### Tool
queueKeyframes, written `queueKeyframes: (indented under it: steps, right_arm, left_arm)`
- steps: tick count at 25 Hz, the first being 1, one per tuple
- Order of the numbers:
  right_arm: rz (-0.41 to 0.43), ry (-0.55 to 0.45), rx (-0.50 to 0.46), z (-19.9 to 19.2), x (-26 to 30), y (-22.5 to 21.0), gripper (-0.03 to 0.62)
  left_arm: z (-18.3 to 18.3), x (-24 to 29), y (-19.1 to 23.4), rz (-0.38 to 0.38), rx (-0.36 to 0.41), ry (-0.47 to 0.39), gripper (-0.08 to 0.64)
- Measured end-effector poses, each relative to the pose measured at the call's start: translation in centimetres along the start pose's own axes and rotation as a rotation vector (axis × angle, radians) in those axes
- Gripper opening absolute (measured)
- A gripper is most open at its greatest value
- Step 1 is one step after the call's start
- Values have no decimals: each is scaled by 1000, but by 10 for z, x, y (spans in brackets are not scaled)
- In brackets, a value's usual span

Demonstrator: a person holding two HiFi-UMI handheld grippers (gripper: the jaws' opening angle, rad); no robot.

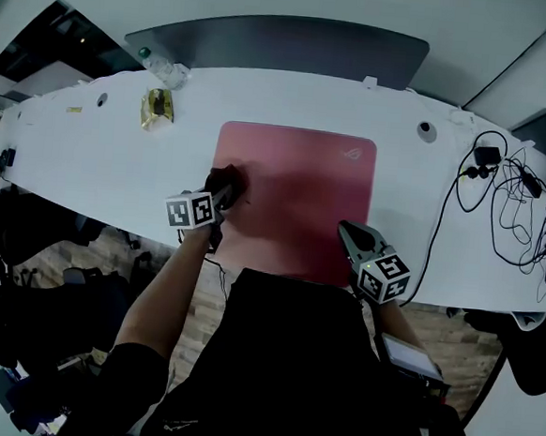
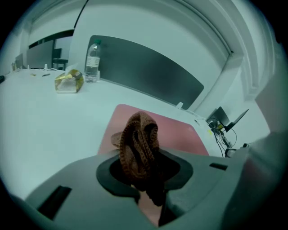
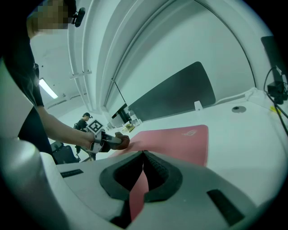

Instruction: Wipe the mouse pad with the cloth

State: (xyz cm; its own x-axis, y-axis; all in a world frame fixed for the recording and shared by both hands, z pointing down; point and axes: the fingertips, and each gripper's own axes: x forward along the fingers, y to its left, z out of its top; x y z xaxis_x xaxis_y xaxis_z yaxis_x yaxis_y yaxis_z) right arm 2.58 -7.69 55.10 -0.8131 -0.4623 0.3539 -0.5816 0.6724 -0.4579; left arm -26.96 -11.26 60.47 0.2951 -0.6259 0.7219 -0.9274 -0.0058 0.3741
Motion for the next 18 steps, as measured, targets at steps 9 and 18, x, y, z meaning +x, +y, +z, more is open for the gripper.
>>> queueKeyframes:
  steps: [9,18]
  right_arm:
    - [-24,-16,14,3,-10,-14,26]
    - [-64,-41,43,1,-25,-28,26]
  left_arm:
    - [-1,43,-123,-220,84,75,110]
    - [-6,88,-201,-344,191,147,110]
